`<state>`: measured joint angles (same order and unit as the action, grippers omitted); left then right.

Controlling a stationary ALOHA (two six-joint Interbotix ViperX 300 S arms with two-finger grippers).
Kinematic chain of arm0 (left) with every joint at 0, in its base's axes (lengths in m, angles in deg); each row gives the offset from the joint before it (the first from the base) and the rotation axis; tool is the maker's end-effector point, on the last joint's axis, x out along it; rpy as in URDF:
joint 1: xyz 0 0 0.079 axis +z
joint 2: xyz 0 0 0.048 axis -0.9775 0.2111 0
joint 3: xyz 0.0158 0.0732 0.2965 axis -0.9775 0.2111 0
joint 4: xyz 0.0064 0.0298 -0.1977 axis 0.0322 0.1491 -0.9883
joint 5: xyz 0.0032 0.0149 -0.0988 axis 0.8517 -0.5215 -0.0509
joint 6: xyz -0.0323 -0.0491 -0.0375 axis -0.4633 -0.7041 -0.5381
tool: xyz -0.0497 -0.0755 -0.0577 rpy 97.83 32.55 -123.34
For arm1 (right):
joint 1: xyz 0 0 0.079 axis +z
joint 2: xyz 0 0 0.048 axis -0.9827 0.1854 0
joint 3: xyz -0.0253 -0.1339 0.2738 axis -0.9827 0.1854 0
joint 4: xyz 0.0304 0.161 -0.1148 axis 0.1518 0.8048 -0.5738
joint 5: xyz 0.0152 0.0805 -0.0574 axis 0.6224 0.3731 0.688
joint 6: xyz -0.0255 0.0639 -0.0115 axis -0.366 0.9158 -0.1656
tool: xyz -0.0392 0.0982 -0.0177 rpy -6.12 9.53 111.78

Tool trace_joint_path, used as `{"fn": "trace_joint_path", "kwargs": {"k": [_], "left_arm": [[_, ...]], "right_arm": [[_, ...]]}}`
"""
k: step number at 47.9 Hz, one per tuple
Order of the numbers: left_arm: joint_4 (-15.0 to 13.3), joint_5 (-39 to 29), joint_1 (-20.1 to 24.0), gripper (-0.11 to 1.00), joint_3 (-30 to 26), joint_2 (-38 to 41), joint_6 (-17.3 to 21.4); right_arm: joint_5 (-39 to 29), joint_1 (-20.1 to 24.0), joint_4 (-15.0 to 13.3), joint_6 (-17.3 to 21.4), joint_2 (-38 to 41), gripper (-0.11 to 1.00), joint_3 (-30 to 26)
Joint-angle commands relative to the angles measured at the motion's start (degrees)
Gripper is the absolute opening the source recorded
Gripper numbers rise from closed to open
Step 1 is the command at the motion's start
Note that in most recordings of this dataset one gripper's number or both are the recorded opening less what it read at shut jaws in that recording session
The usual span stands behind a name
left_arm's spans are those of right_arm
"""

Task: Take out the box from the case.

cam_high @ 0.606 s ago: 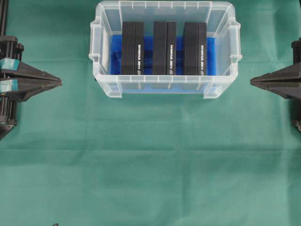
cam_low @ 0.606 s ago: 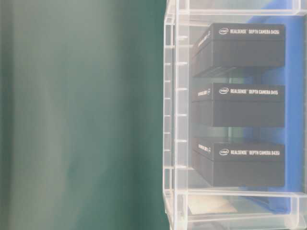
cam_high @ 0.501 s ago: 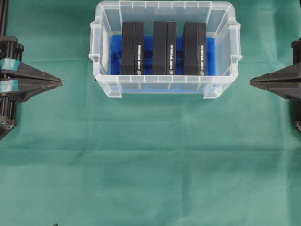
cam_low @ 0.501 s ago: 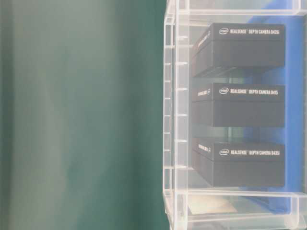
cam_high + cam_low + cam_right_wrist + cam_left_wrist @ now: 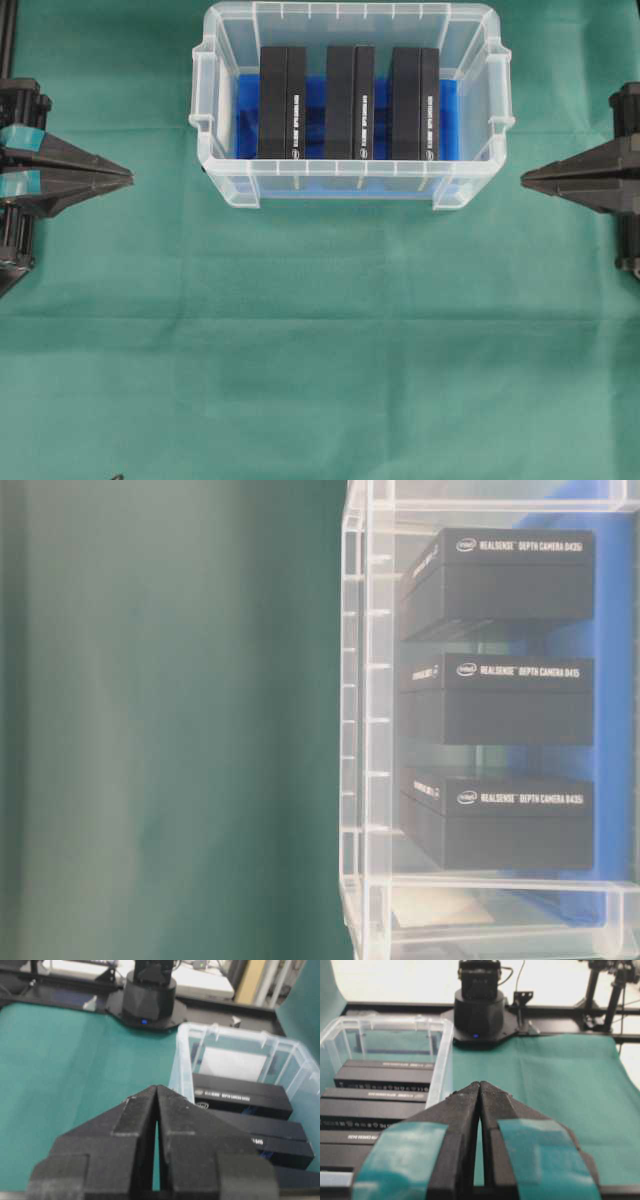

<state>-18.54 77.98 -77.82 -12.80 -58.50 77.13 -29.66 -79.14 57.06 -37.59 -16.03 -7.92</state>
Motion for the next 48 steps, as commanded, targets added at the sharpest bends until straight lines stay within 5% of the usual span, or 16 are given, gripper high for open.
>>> {"fn": "trace_joint_path", "kwargs": {"k": [1, 30, 48], "left_arm": [[0.18, -0.26, -0.18, 0.01, -2.2, 0.09, -0.09], [0.44, -17.05, -0.18, 0.01, -15.56, -1.23, 0.0], [0.44, -20.3, -0.18, 0.01, -17.14, -0.88, -0.7]], "right_arm": [[-1.49, 0.0, 0.18, 0.09, 0.18, 0.0, -2.72], [-12.39, 0.0, 0.09, 0.09, 0.35, 0.0, -16.08], [-17.67, 0.0, 0.09, 0.18, 0.97, 0.0, -17.75]]}}
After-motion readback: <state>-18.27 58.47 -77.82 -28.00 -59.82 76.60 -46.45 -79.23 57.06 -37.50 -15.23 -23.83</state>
